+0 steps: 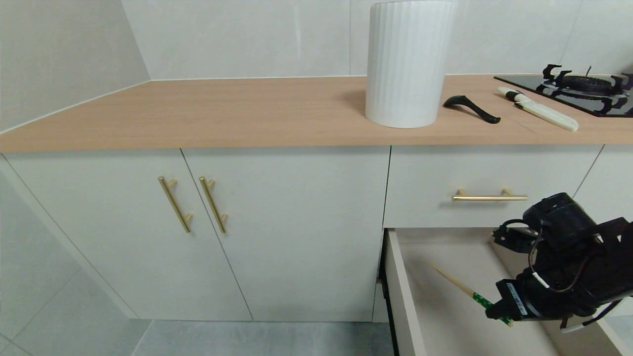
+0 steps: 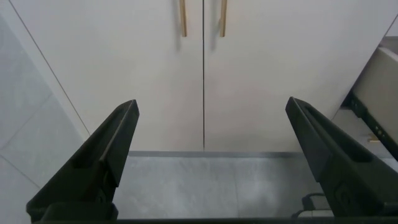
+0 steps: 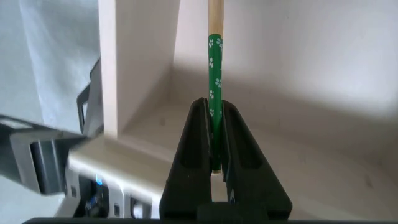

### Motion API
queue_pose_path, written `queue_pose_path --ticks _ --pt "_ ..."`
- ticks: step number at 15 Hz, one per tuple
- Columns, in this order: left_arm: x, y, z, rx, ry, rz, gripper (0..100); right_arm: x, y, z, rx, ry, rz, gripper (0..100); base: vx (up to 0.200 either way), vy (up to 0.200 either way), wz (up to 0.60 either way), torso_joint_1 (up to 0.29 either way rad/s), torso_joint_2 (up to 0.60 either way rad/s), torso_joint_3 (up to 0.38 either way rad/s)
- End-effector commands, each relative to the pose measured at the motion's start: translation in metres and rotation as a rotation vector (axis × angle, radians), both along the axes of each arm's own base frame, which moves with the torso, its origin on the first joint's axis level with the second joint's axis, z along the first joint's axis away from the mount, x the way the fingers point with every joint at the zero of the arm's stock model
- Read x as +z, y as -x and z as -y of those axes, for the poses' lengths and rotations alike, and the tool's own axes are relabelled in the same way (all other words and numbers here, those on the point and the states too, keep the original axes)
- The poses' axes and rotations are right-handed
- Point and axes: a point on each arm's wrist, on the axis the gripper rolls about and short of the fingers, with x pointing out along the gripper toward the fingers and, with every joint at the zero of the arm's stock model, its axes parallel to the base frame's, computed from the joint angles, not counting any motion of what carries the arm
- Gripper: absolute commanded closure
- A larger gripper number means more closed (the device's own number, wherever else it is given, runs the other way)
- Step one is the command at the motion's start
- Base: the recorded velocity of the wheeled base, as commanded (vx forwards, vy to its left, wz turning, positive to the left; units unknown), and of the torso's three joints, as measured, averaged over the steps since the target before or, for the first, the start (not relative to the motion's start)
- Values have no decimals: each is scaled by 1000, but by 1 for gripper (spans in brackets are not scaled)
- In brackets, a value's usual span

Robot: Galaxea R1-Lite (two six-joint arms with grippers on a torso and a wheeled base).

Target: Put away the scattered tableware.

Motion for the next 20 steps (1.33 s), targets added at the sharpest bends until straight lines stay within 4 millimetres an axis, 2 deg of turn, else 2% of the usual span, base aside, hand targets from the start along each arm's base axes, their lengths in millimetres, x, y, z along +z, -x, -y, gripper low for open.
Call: queue_pose_path --ticks 1,5,10,14,16,17,20 --pt "0 0 0 0 0 -2 0 -14 -20 -11 14 12 -39 100 0 0 0 -27 80 41" --pt "0 0 0 0 0 -2 0 -18 -55 -21 12 10 -17 100 0 0 0 0 0 0" --pt "0 0 0 0 0 0 0 -44 -92 -32 -14 80 -30 100 0 0 0 0 0 0" --pt "0 0 0 0 0 0 0 -67 -101 -38 -27 122 -15 100 0 0 0 0 0 0" --pt "0 0 0 0 0 -2 0 -82 -106 -41 -57 178 -11 100 0 0 0 0 0 0" --pt "0 0 0 0 0 0 0 -96 -110 -42 -76 212 -5 100 0 0 0 0 0 0" --pt "0 0 0 0 0 0 0 -114 -112 -47 -67 223 -24 100 0 0 0 0 0 0"
